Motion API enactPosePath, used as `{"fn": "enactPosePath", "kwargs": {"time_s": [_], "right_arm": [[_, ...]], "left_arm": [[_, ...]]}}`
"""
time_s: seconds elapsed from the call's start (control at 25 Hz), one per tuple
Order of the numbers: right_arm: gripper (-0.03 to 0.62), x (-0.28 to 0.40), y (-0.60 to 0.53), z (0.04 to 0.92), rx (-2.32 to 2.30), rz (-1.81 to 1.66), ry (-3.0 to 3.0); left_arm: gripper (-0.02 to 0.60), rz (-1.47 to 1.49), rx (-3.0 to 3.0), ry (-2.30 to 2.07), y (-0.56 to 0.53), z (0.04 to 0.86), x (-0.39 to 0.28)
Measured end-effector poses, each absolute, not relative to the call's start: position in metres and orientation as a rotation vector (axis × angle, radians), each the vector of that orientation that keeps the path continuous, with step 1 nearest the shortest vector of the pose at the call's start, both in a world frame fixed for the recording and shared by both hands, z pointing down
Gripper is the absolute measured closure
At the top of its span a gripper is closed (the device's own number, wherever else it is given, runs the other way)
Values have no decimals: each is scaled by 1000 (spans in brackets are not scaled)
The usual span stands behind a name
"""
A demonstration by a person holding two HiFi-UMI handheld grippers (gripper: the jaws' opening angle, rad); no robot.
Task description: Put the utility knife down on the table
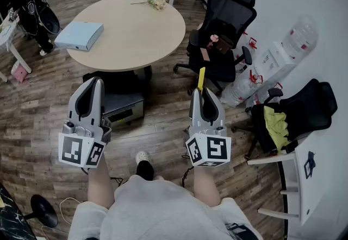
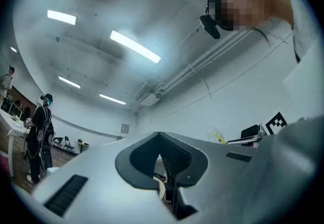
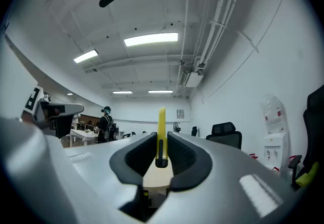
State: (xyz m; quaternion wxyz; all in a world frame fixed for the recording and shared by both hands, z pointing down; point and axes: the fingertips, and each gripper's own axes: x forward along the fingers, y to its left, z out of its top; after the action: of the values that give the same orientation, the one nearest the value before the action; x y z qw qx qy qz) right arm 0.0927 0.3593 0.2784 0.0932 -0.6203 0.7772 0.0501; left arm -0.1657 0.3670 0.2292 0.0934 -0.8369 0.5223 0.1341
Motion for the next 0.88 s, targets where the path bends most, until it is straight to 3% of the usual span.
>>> {"fn": "enactPosePath", "kwargs": {"time_s": [0.88], "right_arm": [[519, 99, 305, 269, -1856, 156, 2249]], "left_arm": [[575, 441, -2489, 1491, 309, 220, -161]]}}
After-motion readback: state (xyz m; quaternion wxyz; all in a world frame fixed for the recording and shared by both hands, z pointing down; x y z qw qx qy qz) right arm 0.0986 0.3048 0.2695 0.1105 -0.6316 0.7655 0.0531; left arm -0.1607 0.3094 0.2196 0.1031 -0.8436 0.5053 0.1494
